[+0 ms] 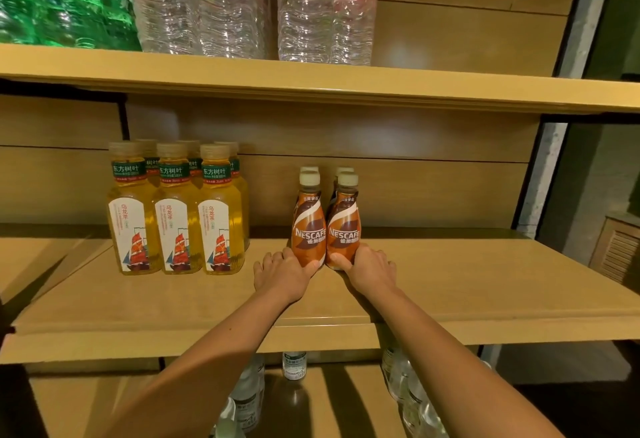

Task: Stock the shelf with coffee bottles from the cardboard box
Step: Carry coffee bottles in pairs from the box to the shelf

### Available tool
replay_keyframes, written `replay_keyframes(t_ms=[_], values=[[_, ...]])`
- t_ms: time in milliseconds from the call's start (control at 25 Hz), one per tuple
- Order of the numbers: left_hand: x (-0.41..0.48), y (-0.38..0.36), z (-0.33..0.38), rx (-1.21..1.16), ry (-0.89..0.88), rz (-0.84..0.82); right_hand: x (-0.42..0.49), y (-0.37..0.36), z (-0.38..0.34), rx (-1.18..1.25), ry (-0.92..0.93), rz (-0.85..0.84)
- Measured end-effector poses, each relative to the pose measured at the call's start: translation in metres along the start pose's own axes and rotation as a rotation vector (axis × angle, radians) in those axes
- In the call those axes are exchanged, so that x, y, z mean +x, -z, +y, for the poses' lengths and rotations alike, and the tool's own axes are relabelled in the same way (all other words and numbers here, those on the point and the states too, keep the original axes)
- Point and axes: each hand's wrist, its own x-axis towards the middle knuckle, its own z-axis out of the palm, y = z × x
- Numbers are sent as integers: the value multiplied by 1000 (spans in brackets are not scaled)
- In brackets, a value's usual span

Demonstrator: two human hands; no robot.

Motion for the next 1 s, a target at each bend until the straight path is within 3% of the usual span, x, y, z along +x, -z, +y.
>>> replay_keyframes(t_ms=[240, 440, 600, 800, 1000], values=[[-27, 26, -6, 24, -66, 67, -29, 16, -2, -37, 53, 32], [-79, 73, -19, 143, -178, 123, -82, 45, -21, -189, 258, 126], [-118, 107, -39, 217, -174, 149, -123, 62, -60, -222, 435, 62], [-181, 139, -79, 186, -98, 195, -169, 65, -105, -188, 628, -51], [-280, 164, -122, 292, 164, 272, -222, 44, -147, -158, 822, -211]])
